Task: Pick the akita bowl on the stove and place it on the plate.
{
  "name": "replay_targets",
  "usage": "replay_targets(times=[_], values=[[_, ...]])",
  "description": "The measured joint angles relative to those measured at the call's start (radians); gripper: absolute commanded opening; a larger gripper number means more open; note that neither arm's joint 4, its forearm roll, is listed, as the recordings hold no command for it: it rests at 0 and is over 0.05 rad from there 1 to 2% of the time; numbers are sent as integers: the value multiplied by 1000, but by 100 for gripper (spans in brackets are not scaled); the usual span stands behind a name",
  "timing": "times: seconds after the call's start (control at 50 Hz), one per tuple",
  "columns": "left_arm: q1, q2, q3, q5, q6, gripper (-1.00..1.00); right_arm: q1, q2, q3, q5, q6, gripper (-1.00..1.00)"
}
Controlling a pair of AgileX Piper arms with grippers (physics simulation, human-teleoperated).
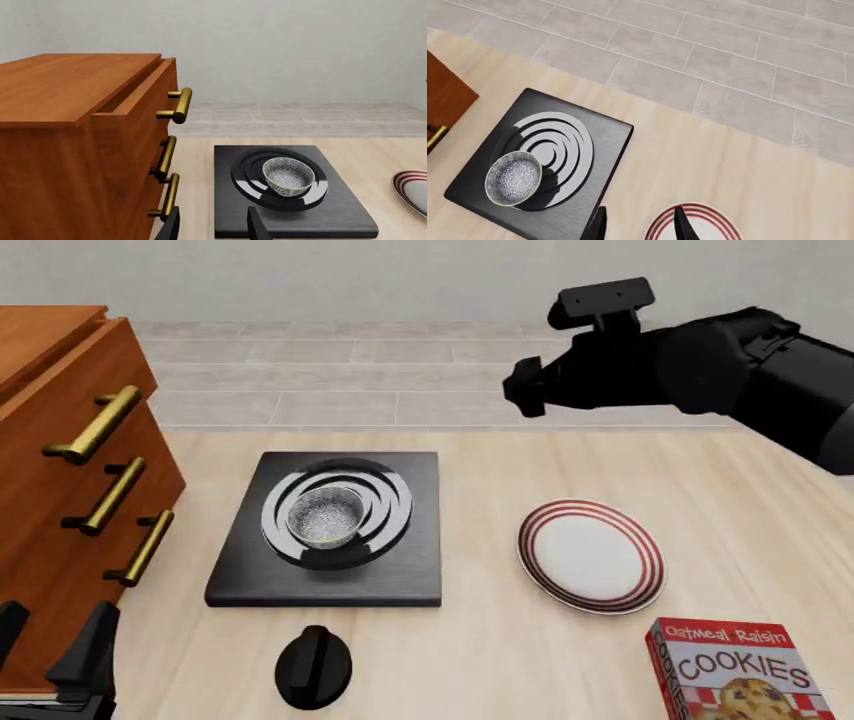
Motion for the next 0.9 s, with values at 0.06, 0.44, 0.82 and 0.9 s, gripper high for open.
replay_targets(times=[0.06,0.44,0.82,0.9], values=[[0,0,0,0,0,100,12,30,-33,10,4,100],[0,0,0,0,0,100,88,198,-208,54,18,100],[0,0,0,0,0,100,141,328,-330,75,34,100],[0,0,0,0,0,100,154,349,-344,74,41,100]])
